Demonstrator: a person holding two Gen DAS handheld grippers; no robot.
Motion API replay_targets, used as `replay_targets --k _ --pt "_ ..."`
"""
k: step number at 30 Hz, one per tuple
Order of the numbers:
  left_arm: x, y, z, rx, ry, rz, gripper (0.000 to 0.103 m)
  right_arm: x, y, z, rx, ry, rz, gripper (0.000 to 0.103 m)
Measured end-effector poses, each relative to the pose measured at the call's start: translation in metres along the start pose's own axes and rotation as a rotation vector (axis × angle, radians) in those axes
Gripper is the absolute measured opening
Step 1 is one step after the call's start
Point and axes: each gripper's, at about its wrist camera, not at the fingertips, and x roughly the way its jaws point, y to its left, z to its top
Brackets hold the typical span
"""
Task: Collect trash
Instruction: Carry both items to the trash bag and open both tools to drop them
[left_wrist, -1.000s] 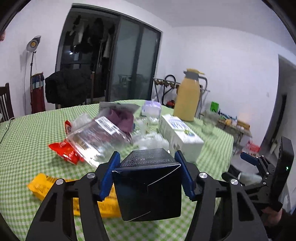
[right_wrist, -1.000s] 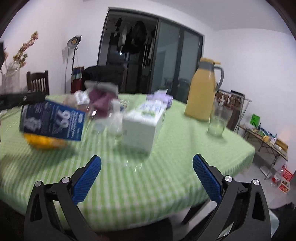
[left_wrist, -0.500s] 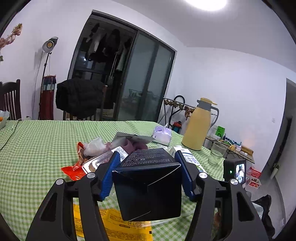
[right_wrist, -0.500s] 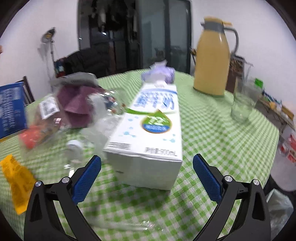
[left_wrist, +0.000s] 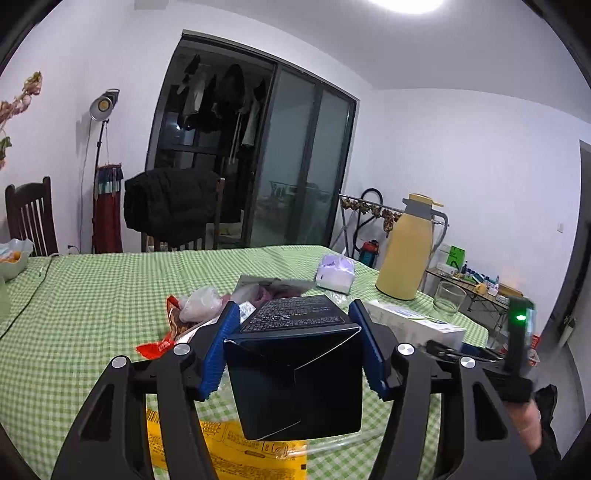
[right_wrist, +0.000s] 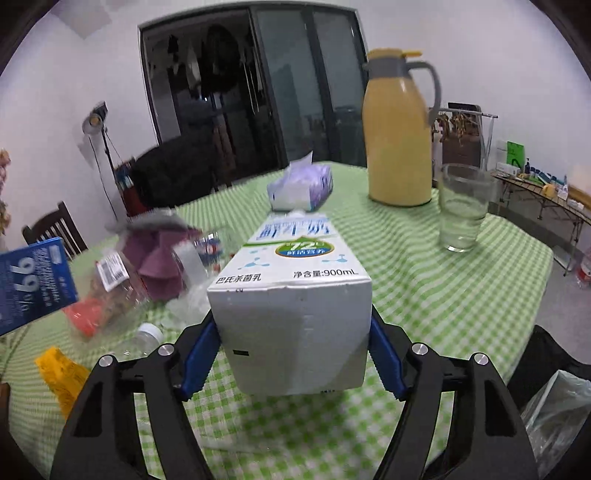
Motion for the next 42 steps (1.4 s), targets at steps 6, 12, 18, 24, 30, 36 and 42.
replay_targets --k 6,12,18,24,30,36,42 --pt "-0.005 -0.029 0.012 0.030 -0.020 -0.013 0.058 -0.053 -0.024 0.014 -0.002 -0.108 -0.010 0.070" --pt "-0.007 -0.073 0.021 0.081 -0.018 -0.062 0.058 -0.108 -0.066 0.015 -0.001 -0.201 -0.060 0.070" --pt "0.002 -0.129 0.018 0.181 0.001 -0.136 0.058 -0.186 -0.143 -0.003 0.013 -0.268 -0.254 0.070" --pt "0.022 -0.202 0.002 0.237 0.070 -0.269 0.058 -0.233 -0.222 -0.036 0.064 -0.235 -0.460 0.070" --pt "0.042 -0.278 -0.029 0.337 0.137 -0.386 0.058 -0.229 -0.273 -0.069 0.080 -0.109 -0.576 0.070" --pt "0.054 -0.349 -0.066 0.425 0.217 -0.520 0.058 -0.202 -0.302 -0.120 0.037 0.154 -0.584 0.071" --pt "0.064 -0.413 -0.128 0.511 0.319 -0.633 0.058 -0.167 -0.332 -0.177 0.099 0.403 -0.538 0.071"
